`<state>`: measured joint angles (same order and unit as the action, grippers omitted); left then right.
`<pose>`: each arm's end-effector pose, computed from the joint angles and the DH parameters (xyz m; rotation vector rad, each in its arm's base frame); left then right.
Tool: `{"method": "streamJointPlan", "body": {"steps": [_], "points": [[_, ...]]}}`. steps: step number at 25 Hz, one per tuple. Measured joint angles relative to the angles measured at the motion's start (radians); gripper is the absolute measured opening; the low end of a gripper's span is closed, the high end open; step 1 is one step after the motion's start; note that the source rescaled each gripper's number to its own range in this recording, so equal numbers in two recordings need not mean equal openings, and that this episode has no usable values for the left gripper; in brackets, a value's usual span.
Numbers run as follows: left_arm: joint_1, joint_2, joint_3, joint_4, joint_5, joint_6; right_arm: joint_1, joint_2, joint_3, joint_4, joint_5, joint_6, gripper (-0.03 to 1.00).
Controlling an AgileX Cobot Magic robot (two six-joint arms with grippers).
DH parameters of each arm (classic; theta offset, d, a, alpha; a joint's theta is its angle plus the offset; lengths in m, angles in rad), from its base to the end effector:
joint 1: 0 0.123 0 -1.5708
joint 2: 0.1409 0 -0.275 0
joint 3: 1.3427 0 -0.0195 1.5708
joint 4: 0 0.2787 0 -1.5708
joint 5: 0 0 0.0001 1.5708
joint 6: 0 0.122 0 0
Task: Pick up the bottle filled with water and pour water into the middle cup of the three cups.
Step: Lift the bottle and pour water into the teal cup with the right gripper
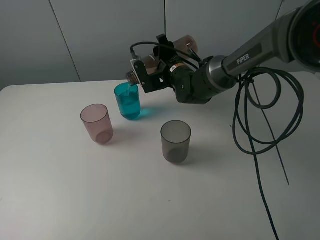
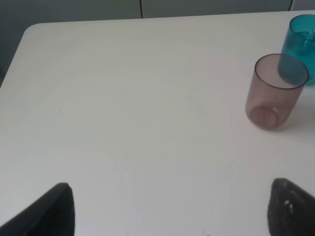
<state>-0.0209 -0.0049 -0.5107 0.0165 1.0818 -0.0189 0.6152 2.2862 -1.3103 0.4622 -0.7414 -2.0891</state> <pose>0.0543 0.0006 0.2781 0.0009 2.0497 -0.0050 0.4398 0.2658 0.0757 -1.6443 0.9411 -1.0611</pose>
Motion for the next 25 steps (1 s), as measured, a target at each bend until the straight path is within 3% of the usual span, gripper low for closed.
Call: {"method": "streamJointPlan", "body": {"steps": [25], "points": [[0.000, 0.000, 0.000, 0.000, 0.000, -0.002, 0.000, 0.000, 0.000, -0.169, -0.018, 0.000, 0.00]]}}
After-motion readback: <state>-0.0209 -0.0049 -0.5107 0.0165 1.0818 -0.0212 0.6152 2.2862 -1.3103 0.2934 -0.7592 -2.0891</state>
